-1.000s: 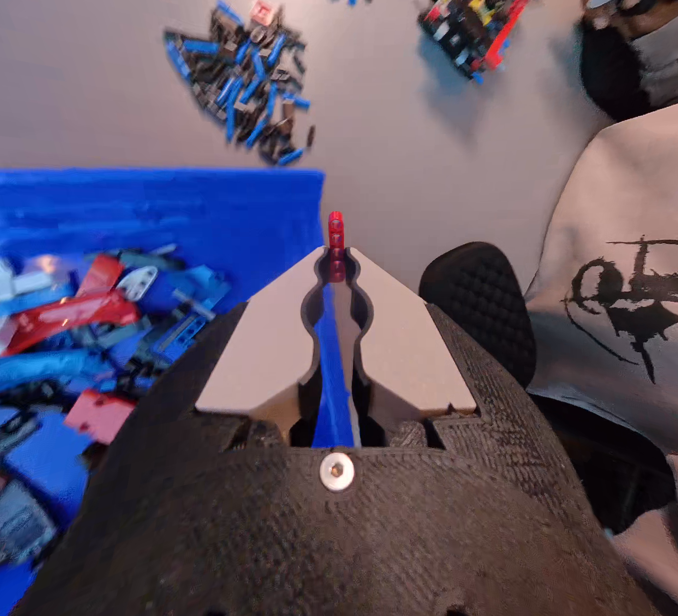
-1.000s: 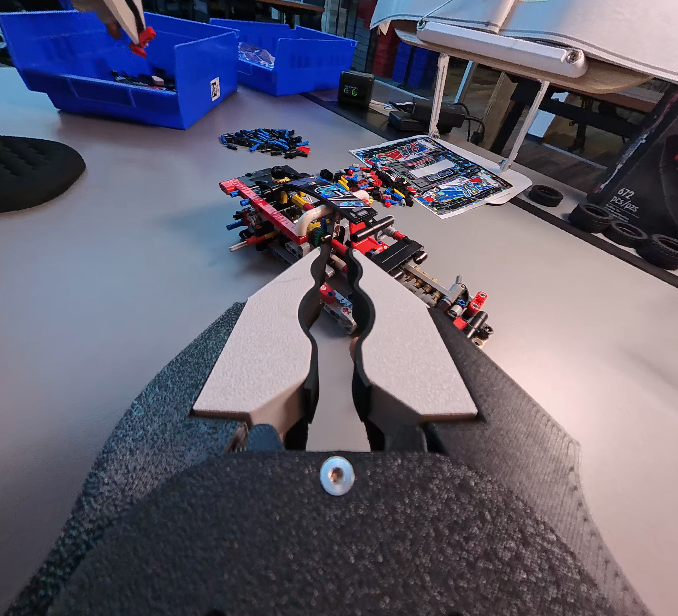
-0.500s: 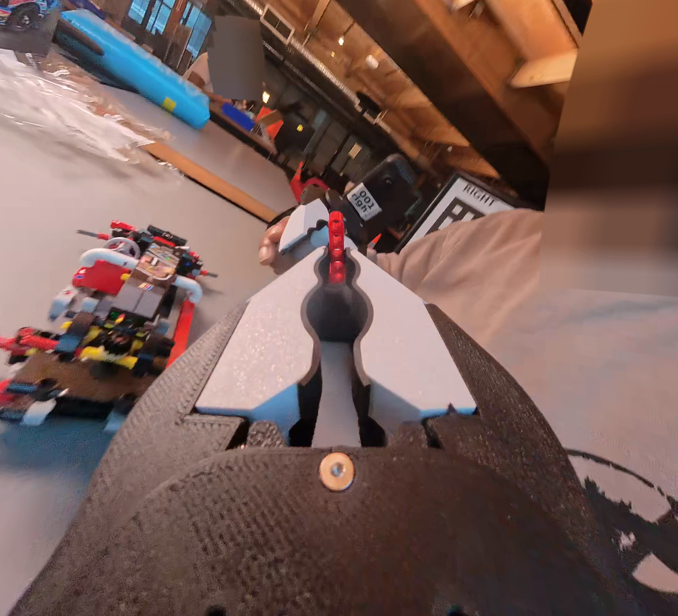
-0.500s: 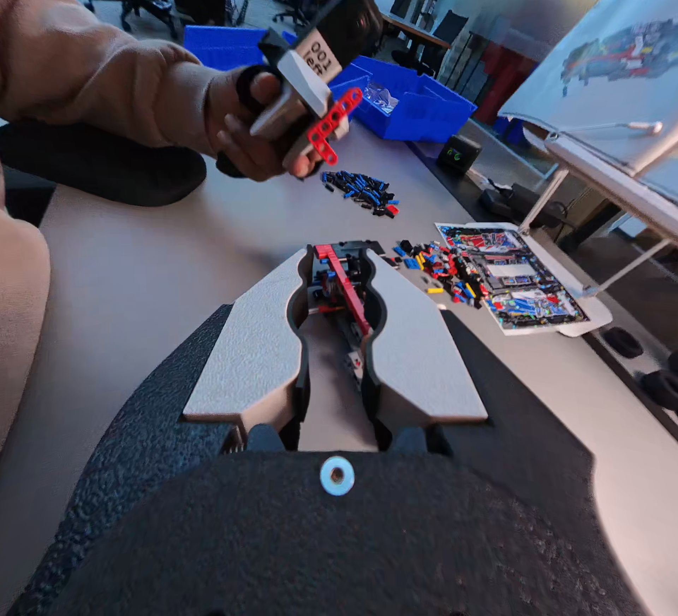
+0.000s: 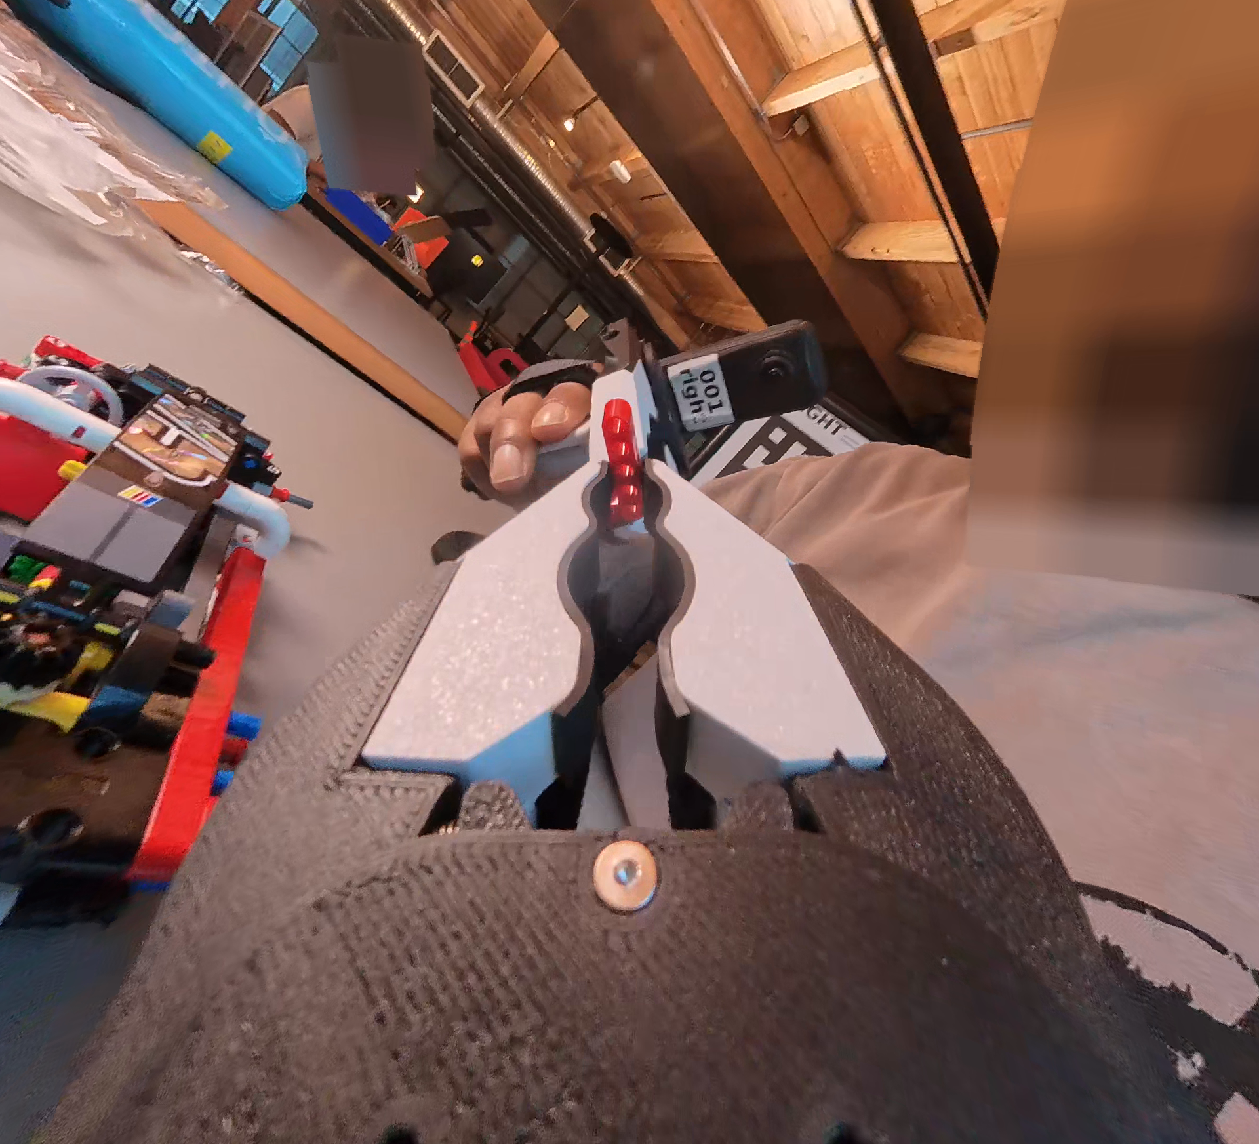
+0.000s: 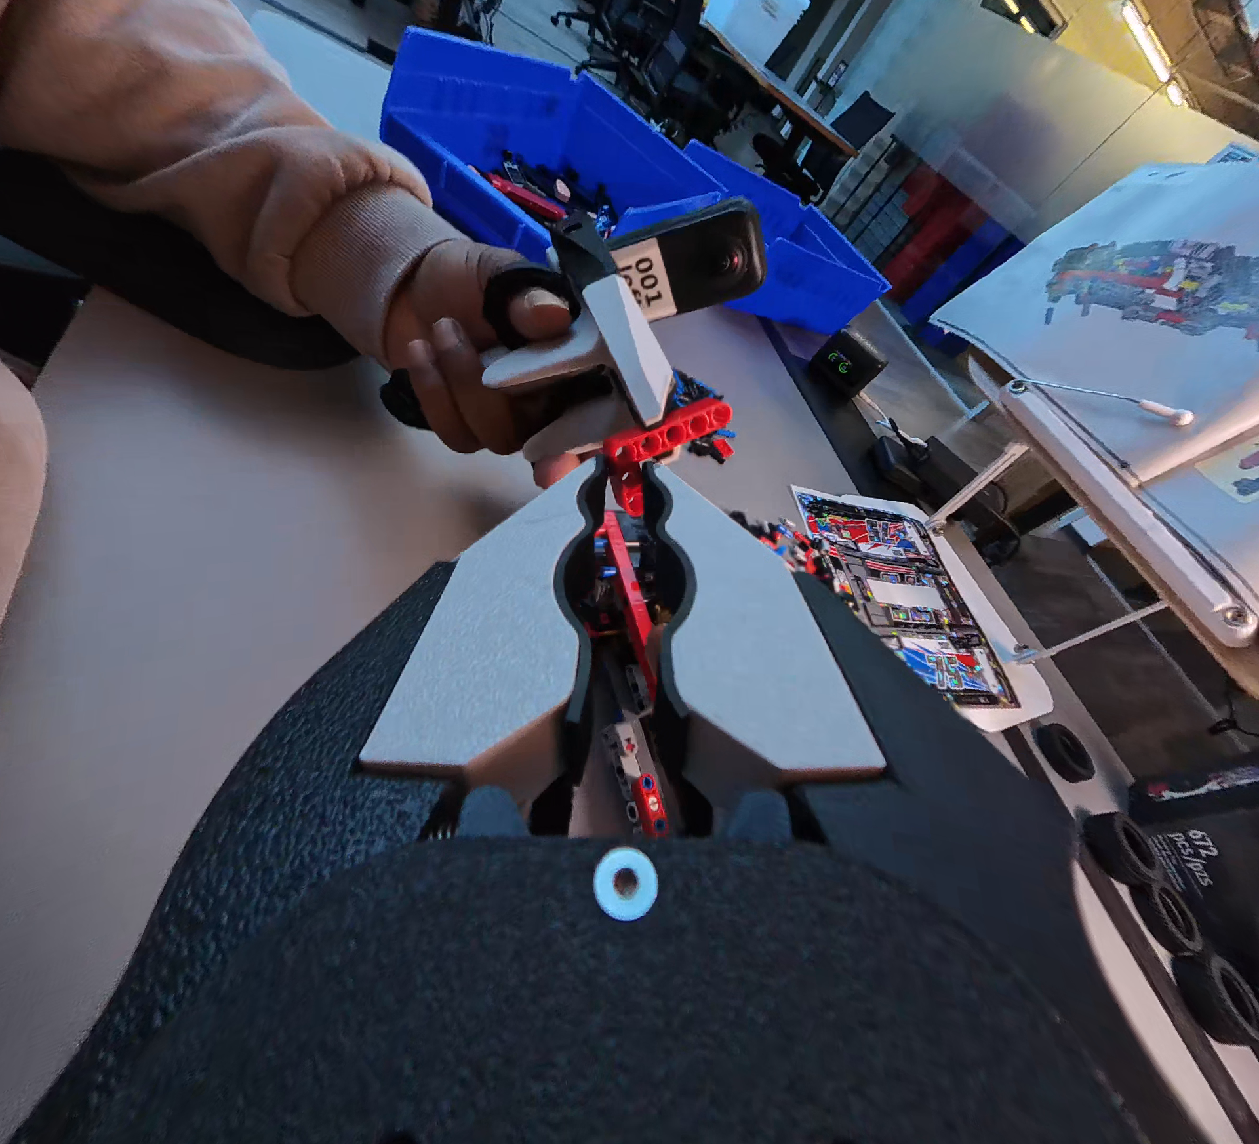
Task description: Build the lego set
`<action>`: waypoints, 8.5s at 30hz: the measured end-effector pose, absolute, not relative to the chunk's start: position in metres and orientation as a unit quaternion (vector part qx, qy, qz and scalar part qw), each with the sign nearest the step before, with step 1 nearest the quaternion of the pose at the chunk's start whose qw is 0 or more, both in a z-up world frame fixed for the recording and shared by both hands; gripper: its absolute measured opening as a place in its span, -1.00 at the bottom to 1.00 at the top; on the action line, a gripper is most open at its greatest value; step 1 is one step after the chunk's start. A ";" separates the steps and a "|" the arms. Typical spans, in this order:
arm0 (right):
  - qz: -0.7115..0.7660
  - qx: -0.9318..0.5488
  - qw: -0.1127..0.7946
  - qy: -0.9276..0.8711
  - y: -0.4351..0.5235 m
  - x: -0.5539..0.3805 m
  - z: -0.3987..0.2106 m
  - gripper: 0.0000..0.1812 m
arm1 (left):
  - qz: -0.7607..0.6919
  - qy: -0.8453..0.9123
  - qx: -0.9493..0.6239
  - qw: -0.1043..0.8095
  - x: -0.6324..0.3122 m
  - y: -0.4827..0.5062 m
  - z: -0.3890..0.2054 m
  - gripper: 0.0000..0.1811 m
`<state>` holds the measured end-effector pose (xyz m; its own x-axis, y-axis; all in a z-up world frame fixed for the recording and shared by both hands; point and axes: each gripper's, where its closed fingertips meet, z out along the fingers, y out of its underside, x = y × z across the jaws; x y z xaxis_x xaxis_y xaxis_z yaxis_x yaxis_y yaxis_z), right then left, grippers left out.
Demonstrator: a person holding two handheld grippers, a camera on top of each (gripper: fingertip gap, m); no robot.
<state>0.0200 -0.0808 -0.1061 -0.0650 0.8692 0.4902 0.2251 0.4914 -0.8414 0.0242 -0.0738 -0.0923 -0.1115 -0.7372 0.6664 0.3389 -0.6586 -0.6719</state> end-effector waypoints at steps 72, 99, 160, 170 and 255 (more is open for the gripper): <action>0.310 -0.617 0.592 -0.416 0.041 0.111 -0.149 -0.91 | 0.246 0.175 -0.949 -0.087 -0.582 -0.138 -0.223 -0.69; 0.324 -0.614 0.571 -0.438 0.030 0.108 -0.155 -0.92 | 0.253 0.257 -0.933 -0.010 -0.572 -0.128 -0.219 -0.81; 0.338 -0.591 0.580 -0.449 0.015 0.108 -0.142 -0.94 | -0.036 0.234 -0.881 0.409 -0.381 -0.076 -0.062 -0.95; 0.331 -0.515 0.609 -0.504 -0.024 0.085 -0.112 -0.89 | -0.432 0.221 -0.679 0.552 -0.101 -0.070 -0.054 -0.97; 0.283 -0.632 0.468 -0.549 -0.002 0.097 -0.172 -0.71 | -0.168 0.219 -0.752 0.598 -0.082 -0.029 -0.154 -0.70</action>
